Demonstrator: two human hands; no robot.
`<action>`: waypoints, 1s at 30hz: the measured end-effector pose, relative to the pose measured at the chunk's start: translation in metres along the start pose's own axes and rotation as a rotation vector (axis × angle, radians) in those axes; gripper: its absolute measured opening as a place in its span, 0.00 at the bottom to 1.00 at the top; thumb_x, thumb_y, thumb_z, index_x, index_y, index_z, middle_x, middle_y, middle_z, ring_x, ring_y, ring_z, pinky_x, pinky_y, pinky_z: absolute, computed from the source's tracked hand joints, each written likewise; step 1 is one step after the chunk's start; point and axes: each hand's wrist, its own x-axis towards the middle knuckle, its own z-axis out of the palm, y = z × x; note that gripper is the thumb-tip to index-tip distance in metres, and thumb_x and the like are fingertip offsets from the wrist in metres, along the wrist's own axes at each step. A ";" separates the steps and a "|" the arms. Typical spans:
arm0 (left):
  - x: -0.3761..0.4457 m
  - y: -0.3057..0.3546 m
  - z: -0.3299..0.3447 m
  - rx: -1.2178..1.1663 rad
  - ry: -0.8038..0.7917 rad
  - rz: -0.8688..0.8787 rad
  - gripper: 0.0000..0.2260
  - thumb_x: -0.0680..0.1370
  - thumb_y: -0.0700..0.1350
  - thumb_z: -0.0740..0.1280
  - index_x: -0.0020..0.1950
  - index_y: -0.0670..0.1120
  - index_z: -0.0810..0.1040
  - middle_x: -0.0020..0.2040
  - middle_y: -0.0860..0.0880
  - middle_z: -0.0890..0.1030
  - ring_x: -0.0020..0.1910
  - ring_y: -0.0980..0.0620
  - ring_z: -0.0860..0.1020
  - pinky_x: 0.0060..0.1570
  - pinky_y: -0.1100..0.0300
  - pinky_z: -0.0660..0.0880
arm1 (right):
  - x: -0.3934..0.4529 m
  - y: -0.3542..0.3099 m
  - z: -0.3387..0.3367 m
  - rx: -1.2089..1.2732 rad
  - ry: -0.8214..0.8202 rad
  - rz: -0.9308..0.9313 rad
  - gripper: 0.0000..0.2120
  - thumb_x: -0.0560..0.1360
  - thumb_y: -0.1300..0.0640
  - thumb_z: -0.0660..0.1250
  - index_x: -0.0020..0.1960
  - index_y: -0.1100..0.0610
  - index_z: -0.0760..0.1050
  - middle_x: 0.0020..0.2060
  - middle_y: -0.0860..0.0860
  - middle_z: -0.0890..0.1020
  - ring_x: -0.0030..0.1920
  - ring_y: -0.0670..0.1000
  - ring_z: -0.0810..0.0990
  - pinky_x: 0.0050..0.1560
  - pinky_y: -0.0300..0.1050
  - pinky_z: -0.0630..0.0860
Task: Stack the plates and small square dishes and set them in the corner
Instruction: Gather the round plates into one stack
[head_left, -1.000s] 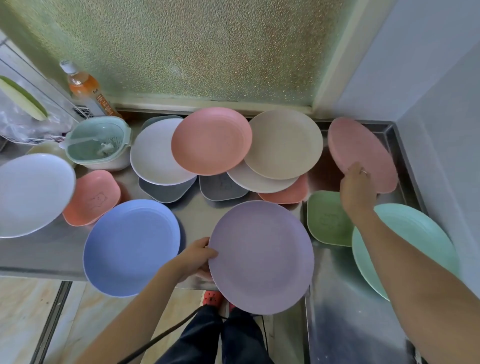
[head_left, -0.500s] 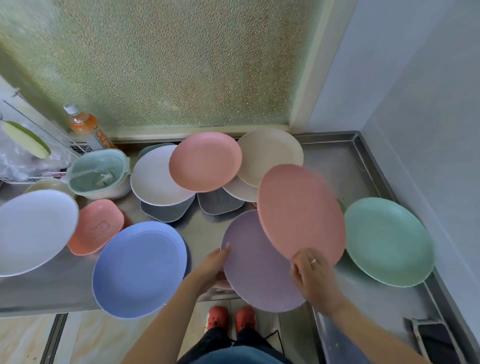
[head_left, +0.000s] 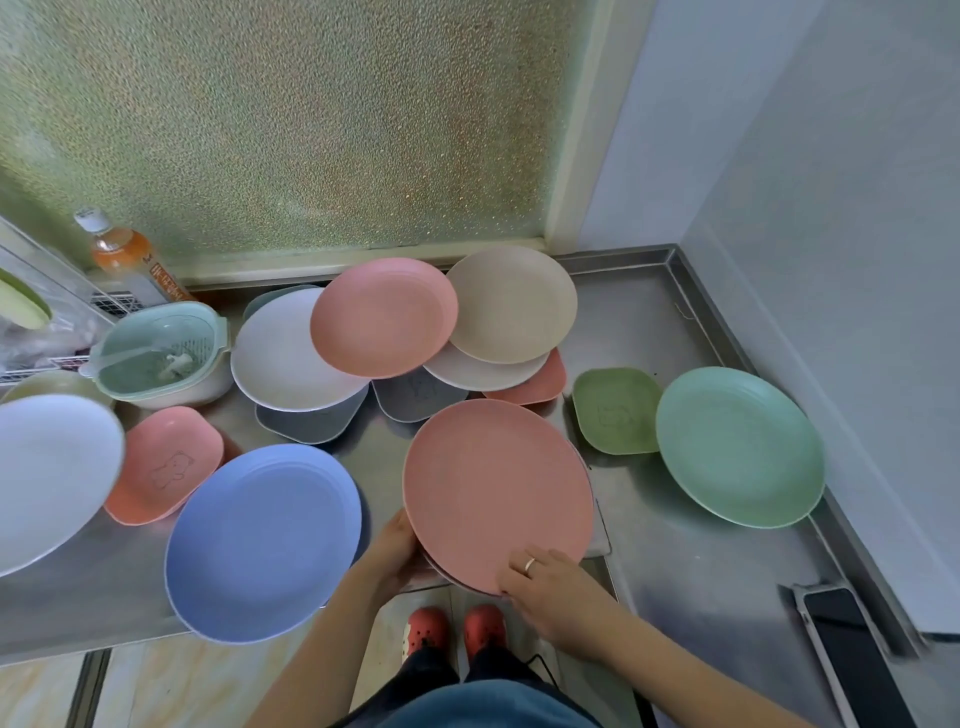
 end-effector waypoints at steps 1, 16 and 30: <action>0.000 -0.001 -0.002 -0.012 0.004 -0.007 0.11 0.80 0.44 0.56 0.38 0.43 0.68 0.29 0.43 0.70 0.29 0.47 0.72 0.31 0.56 0.79 | 0.002 -0.002 -0.002 0.015 -0.009 0.000 0.05 0.76 0.60 0.59 0.51 0.54 0.69 0.50 0.52 0.75 0.49 0.53 0.72 0.49 0.48 0.72; -0.010 0.007 -0.019 0.142 0.136 0.027 0.13 0.80 0.51 0.55 0.59 0.45 0.70 0.53 0.40 0.79 0.49 0.39 0.81 0.46 0.43 0.81 | 0.031 0.008 -0.015 0.084 -0.161 -0.037 0.13 0.78 0.47 0.57 0.52 0.55 0.71 0.52 0.52 0.76 0.52 0.53 0.72 0.53 0.48 0.67; -0.011 0.000 -0.040 0.035 0.258 0.035 0.15 0.80 0.48 0.60 0.55 0.37 0.75 0.46 0.39 0.76 0.42 0.42 0.78 0.30 0.57 0.80 | 0.206 0.043 -0.104 0.151 0.129 0.205 0.32 0.75 0.69 0.56 0.75 0.53 0.53 0.69 0.55 0.68 0.60 0.58 0.74 0.52 0.52 0.73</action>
